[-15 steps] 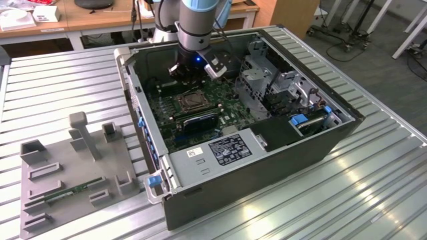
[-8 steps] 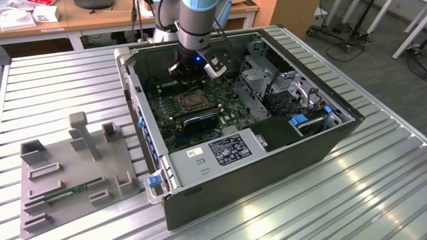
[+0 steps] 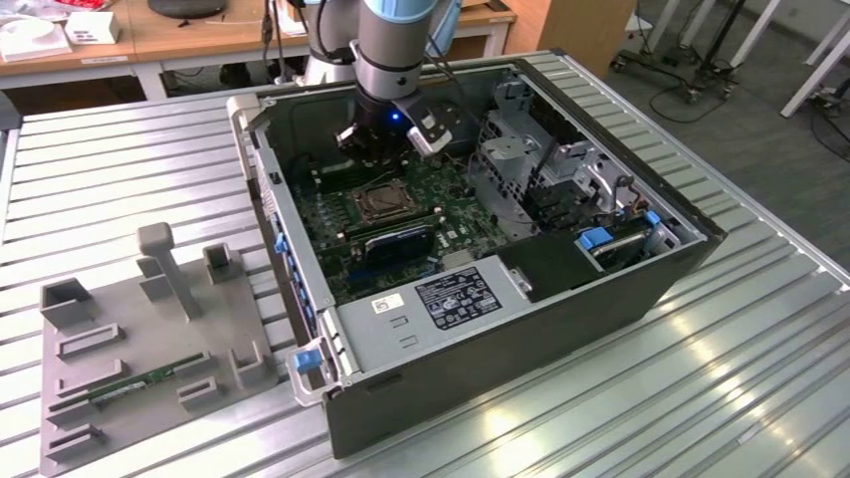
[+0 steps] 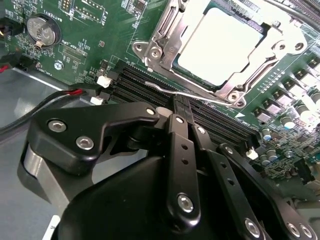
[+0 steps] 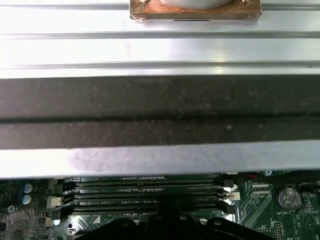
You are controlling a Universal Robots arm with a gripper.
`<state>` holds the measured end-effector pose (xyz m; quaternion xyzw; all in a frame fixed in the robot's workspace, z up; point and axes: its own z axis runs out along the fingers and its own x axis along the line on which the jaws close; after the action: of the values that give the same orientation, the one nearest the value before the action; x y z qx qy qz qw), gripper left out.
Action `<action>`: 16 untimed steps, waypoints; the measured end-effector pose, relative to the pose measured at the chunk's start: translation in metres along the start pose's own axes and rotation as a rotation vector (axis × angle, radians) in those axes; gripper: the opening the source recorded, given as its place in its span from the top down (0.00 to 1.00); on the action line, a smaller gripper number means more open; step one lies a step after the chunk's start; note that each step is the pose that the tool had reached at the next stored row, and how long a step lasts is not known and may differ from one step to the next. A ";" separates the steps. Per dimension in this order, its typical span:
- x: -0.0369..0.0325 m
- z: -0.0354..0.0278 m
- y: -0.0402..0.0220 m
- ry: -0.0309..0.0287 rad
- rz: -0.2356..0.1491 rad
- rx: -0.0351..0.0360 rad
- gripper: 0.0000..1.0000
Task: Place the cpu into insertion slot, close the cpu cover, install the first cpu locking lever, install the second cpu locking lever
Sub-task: 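Install the first cpu locking lever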
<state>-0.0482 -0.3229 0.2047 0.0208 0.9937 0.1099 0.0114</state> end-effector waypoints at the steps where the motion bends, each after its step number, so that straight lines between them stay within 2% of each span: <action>1: -0.0001 0.0000 0.0000 -0.0006 0.003 0.0001 0.89; 12: 0.0001 -0.0002 -0.0005 -0.0007 0.004 -0.0026 0.89; 16: 0.0002 -0.0052 0.0006 -0.0008 0.004 -0.0038 0.89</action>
<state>-0.0485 -0.3234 0.2099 0.0226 0.9934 0.1118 0.0116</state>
